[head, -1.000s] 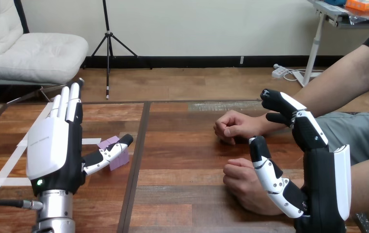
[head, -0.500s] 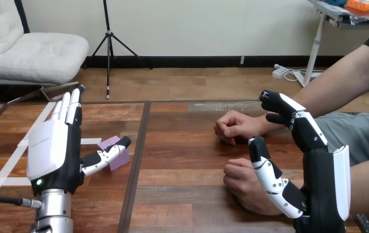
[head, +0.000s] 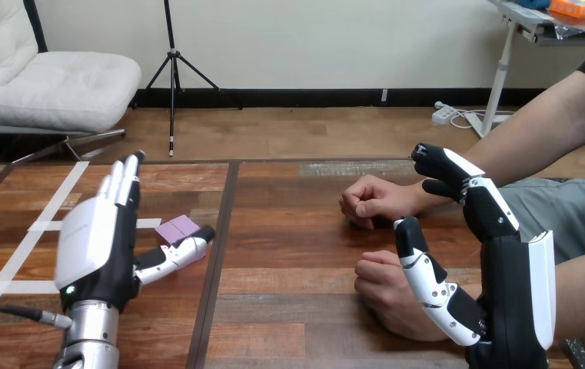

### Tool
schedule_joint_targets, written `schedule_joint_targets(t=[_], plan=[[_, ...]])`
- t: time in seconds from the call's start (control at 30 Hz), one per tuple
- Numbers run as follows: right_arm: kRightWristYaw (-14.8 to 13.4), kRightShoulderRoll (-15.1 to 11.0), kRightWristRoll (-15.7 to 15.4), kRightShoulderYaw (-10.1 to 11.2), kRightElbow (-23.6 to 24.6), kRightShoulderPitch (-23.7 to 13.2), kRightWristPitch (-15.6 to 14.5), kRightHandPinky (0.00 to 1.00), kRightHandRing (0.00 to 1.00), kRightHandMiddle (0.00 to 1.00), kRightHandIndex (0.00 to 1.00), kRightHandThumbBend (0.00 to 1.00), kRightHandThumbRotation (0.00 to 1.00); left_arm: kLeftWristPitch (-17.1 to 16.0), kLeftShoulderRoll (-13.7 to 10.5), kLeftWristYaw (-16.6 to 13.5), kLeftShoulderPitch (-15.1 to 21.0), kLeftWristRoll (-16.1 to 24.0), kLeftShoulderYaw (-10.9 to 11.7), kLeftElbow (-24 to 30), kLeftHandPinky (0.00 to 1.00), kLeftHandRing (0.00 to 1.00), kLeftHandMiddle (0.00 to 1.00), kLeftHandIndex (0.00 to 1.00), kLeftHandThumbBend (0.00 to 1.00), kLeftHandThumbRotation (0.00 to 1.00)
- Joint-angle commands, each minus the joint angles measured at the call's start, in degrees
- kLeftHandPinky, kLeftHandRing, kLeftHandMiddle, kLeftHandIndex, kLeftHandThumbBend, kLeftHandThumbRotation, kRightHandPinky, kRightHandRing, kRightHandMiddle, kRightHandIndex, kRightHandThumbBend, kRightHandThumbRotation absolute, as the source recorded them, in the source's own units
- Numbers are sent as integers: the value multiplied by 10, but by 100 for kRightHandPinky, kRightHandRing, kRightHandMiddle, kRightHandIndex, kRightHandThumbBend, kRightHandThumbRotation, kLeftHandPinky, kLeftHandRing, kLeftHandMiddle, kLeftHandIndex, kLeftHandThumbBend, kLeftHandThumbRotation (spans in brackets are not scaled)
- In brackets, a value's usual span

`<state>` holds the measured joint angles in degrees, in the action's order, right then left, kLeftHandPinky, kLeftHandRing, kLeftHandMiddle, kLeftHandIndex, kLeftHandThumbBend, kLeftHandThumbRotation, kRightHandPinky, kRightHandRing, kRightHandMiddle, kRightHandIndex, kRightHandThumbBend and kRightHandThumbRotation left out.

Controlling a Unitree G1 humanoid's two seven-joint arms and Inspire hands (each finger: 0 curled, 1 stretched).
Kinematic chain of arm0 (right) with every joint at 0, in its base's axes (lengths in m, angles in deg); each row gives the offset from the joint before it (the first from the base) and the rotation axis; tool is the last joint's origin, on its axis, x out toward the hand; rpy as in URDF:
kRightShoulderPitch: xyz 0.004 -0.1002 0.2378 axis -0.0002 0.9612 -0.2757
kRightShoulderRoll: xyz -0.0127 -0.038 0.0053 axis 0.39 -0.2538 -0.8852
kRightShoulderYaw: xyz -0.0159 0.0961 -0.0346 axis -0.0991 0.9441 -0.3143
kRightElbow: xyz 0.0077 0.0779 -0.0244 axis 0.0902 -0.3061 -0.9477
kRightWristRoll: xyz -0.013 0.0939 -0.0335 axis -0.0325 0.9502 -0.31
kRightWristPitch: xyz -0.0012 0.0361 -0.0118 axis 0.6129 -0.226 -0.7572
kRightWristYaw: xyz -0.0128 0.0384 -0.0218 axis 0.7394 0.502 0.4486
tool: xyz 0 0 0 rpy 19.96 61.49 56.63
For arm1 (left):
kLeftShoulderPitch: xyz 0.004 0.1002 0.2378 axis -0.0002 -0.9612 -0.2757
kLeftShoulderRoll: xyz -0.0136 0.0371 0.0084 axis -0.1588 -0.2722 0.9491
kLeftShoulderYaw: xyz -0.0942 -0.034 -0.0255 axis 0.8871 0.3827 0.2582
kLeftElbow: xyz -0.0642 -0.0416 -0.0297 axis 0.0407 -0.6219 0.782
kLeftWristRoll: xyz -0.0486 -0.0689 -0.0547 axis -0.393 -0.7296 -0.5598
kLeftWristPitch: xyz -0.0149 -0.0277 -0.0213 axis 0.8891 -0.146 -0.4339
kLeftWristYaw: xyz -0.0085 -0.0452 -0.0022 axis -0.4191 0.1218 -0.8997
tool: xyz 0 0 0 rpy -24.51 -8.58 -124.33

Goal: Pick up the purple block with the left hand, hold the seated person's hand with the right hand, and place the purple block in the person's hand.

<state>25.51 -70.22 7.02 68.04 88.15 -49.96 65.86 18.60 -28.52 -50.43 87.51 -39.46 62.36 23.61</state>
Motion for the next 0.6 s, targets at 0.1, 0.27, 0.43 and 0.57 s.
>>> schedule_joint_targets(t=[0.1,0.27,0.43,0.57], plan=[[0,3,2,6,5,-33,9,72,77,78,77,38,46,-3,-23,13,56,-6,-18,-17,87,94,97,97,89,63],[1,2,1,7,8,-31,6,72,76,78,77,38,46,-2,-25,15,63,-9,-23,-29,86,93,96,97,90,63],[0,1,-1,9,6,-32,8,72,77,78,77,38,47,2,-25,22,70,-11,-27,-40,85,93,96,96,91,63],[1,1,-2,9,6,-31,7,72,77,78,77,38,47,4,-25,27,73,-14,-28,-45,86,93,96,96,92,63]])
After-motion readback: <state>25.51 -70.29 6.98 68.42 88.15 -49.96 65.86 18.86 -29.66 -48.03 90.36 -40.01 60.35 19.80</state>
